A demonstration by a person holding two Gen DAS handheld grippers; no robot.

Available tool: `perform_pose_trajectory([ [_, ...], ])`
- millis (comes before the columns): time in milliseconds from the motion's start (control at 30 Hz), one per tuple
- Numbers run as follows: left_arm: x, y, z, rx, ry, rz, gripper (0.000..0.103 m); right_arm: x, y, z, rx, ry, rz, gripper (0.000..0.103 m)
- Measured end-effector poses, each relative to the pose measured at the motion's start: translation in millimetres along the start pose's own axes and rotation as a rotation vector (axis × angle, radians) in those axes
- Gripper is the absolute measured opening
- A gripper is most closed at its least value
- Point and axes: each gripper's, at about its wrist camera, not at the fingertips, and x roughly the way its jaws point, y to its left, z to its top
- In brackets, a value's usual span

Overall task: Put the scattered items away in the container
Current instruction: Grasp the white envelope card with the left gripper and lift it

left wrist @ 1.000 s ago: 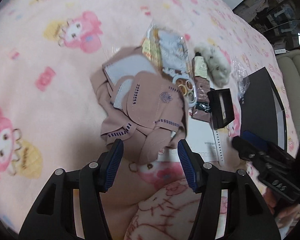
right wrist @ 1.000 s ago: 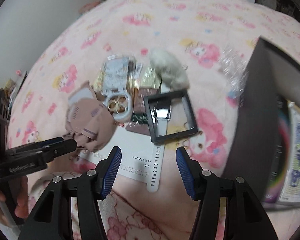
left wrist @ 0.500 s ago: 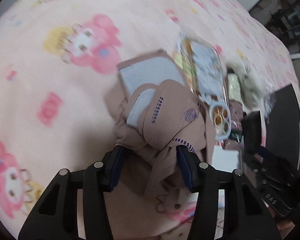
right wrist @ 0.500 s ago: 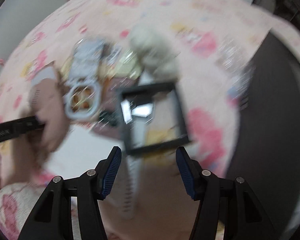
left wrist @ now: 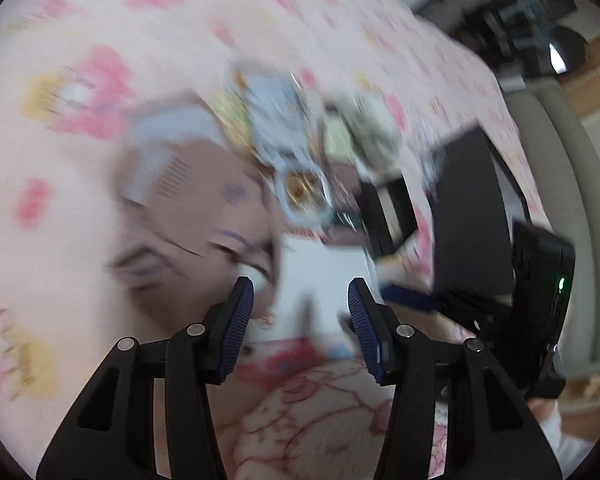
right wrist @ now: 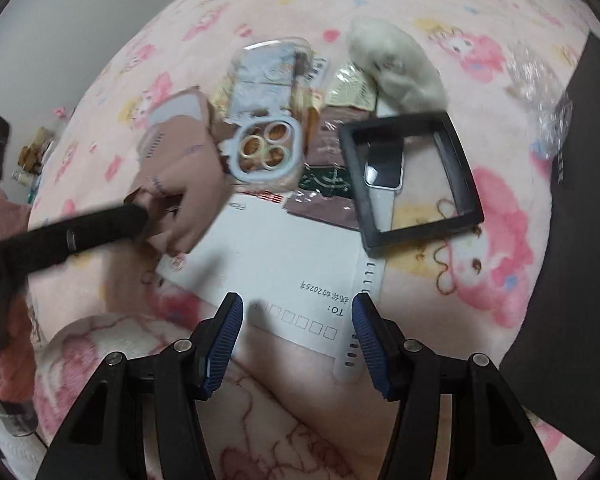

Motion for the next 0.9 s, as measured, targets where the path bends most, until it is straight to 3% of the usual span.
perform_pose_trajectory([
  [67, 19, 0, 5, 0.034, 0.064, 0.004, 0.050, 1, -6, 0, 0.021, 0.000, -0.001, 0.053],
  [200, 30, 12, 11, 0.052, 0.105, 0.019, 0.047, -1, -18, 2, 0.032, -0.020, -0.179, 0.053],
  [233, 30, 16, 14, 0.040, 0.107, 0.032, 0.046, -1, -21, 3, 0.040, -0.020, -0.166, 0.053],
  [333, 26, 29, 16, 0.013, 0.071, 0.209, 0.044, 0, -21, 3, 0.063, -0.010, -0.124, 0.053],
  [400, 20, 36, 13, -0.016, 0.037, 0.257, 0.044, -1, -19, 2, 0.064, -0.007, -0.100, 0.053],
  [500, 5, 39, 3, -0.026, -0.020, 0.399, 0.040, -10, -15, -3, 0.051, -0.042, -0.173, 0.053],
  [567, -7, 39, -4, -0.044, -0.039, 0.377, 0.041, -25, -9, -6, 0.032, -0.099, -0.207, 0.053],
  [667, -26, 35, -17, -0.056, -0.074, 0.340, 0.042, -44, 3, -9, -0.008, -0.140, -0.102, 0.053],
  [800, -44, 31, -24, -0.091, -0.113, 0.258, 0.043, -27, 19, -1, -0.044, -0.041, 0.139, 0.053],
  [900, -49, 27, -25, -0.132, -0.157, 0.131, 0.046, -4, 9, 3, -0.004, 0.014, 0.102, 0.053],
])
